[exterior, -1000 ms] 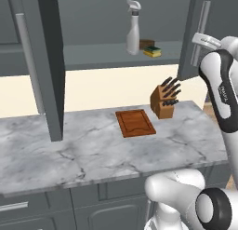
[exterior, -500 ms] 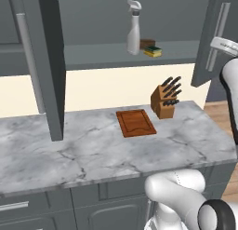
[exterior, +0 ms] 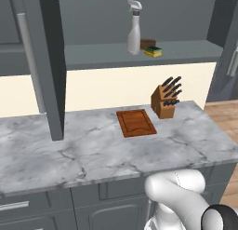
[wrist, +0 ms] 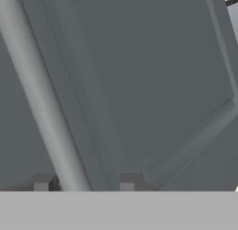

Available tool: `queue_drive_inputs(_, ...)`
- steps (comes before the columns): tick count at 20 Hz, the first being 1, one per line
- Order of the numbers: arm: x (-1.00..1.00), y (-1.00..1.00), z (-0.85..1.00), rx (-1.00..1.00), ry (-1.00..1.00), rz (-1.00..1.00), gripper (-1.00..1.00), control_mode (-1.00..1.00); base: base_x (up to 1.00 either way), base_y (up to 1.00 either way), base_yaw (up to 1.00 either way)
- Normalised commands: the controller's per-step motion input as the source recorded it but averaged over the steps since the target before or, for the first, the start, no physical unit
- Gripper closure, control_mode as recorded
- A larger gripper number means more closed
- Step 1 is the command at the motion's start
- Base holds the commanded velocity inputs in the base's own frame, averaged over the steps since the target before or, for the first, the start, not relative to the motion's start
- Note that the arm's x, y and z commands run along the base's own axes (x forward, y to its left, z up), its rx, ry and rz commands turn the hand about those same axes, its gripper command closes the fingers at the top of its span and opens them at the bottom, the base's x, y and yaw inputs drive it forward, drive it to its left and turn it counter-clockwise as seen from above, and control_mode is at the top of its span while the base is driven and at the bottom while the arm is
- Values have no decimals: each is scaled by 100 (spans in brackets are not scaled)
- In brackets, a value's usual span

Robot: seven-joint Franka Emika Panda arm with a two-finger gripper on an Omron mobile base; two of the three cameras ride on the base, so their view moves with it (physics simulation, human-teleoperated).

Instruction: Pick the sponge and spray from the cabinet and place them on the counter.

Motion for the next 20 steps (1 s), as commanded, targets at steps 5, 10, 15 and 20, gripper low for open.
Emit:
queue_drive_inputs(5, -6, -15, 4, 2, 0, 0, -100, -100, 0, 0, 0)
queue_drive_inputs(10, -23, -29, 30, 4, -5, 1, -100, -100, 0, 0, 0)
queue_drive_inputs(15, -50, -50, 45, 7, -6, 2, -100, -100, 0, 0, 0)
queue_drive_inputs(20, -73, -20, 7, -3, 0, 0, -100, -100, 0, 0, 0)
